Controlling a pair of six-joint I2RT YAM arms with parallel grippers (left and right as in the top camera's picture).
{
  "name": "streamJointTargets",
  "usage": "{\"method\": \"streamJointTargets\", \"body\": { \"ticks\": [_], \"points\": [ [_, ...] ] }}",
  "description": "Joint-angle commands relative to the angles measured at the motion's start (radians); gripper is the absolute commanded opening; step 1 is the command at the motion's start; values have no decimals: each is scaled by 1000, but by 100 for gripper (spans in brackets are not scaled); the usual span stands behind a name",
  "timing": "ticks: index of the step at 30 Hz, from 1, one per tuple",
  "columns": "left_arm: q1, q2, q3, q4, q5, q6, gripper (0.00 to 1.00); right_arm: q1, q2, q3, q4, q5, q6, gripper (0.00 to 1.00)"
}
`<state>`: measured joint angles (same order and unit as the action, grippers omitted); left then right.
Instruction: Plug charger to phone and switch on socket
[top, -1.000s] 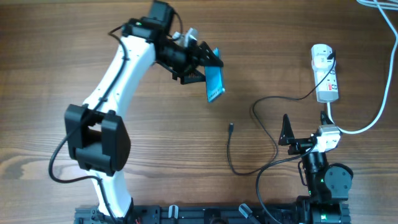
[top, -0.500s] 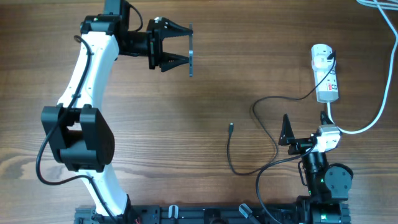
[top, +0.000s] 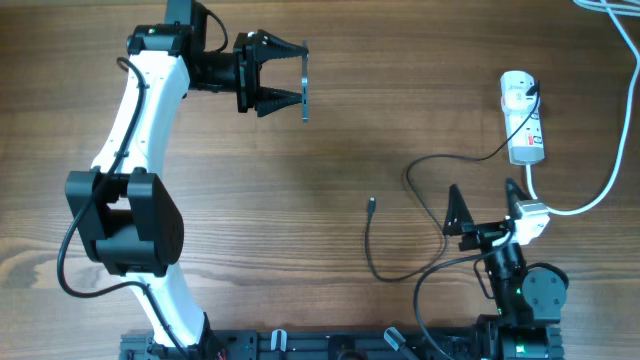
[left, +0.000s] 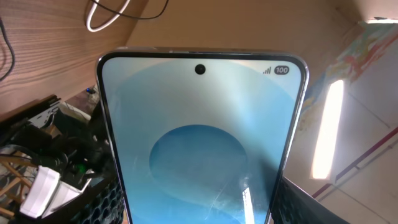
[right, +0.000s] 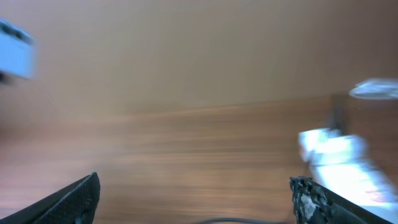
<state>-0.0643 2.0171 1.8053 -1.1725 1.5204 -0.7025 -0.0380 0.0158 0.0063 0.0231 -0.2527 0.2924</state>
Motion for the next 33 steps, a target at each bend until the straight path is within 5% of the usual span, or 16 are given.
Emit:
{"method": "streamJointTargets", "body": {
  "ticks": [1, 3, 6, 8, 12, 15, 17, 20, 22, 27, 33],
  "points": [
    [4, -39, 1, -3, 56, -13, 67, 6, -4, -1, 10, -209, 781, 100],
    [4, -39, 1, -3, 56, -13, 67, 6, -4, -1, 71, -239, 1083, 99],
    [4, -39, 1, -3, 56, -13, 67, 6, -1, 5, 393, -308, 1093, 100],
    [4, -39, 1, -3, 56, -13, 67, 6, 18, 68, 437, -317, 1019, 100],
    [4, -39, 1, -3, 56, -13, 66, 6, 240, 449, -45, -372, 565, 99],
    [4, -39, 1, -3, 56, -13, 66, 6, 570, 824, -522, -422, 260, 100],
    [4, -39, 1, -3, 56, -13, 66, 6, 741, 997, -627, -554, 233, 100],
    [4, -39, 1, -3, 56, -13, 66, 22, 908, 1072, -521, -798, 333, 99],
    [4, -39, 1, -3, 56, -13, 66, 102, 955, 1137, -620, -664, 280, 99],
    [4, -39, 1, -3, 56, -13, 66, 527, 1198, 1649, -1195, 153, 236, 99],
    [4, -39, 1, -3, 53, -13, 66, 857, 1684, 2272, -1509, 527, 246, 100]
  ]
}}
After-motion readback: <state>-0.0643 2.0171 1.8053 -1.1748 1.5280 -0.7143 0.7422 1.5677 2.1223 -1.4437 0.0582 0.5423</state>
